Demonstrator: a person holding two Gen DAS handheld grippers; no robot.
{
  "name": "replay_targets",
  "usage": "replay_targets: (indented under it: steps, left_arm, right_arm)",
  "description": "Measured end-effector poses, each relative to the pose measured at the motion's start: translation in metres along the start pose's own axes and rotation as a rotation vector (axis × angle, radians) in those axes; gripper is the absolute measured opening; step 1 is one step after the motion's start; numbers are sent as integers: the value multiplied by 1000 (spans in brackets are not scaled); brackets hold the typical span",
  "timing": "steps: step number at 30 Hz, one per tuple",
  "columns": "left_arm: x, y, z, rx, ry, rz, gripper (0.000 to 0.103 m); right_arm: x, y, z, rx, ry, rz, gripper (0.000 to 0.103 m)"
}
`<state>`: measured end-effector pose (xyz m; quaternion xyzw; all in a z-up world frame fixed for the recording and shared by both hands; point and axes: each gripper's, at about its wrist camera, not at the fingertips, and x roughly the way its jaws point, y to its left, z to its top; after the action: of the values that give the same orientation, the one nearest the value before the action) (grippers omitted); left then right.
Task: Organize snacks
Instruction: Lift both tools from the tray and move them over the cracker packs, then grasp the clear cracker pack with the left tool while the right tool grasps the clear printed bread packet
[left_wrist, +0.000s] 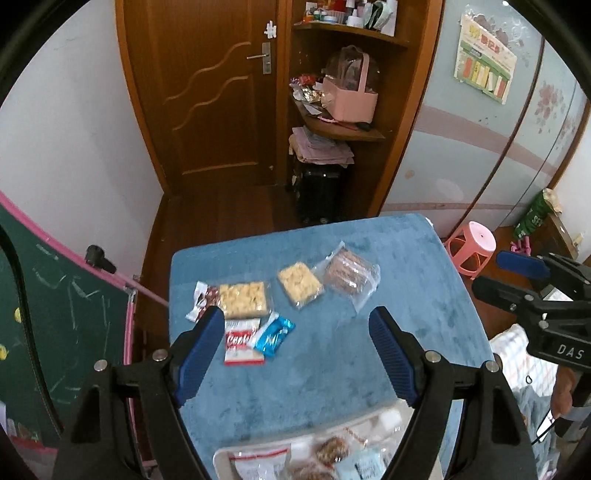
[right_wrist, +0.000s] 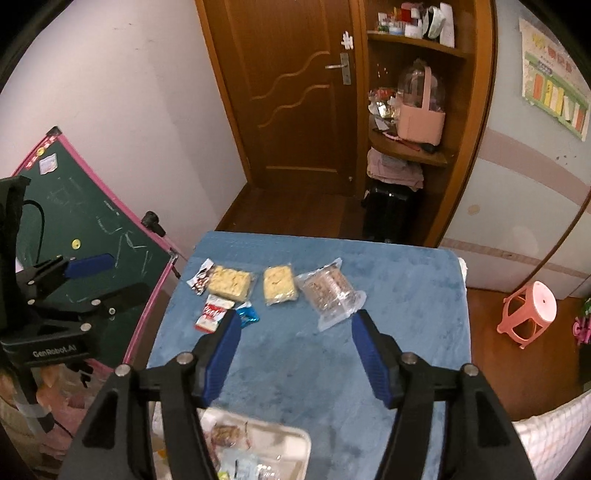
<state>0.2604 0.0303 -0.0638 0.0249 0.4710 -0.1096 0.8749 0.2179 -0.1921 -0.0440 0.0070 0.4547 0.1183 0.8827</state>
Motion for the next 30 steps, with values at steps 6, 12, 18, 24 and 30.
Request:
replay_targets:
  steps: [6,12,18,24,30]
  left_arm:
    - [68,4,33,-49,97,-21,84]
    - [151,9,48,-65,209,7,84]
    - [236,19,40,-77,315,75,84]
    - [293,28,28,-150,419,49,84]
    - [320,17,22,-157,451,18,84]
  right_arm:
    - [60,-32,38,-12,38,9,73]
    - [144,-57,63,-106,106,-10,73]
    - [230,-69,49,-155,232,21,73]
    - [278,-52,21,-279,293,46,73]
    - [301,-40,2,-398,345,43,73]
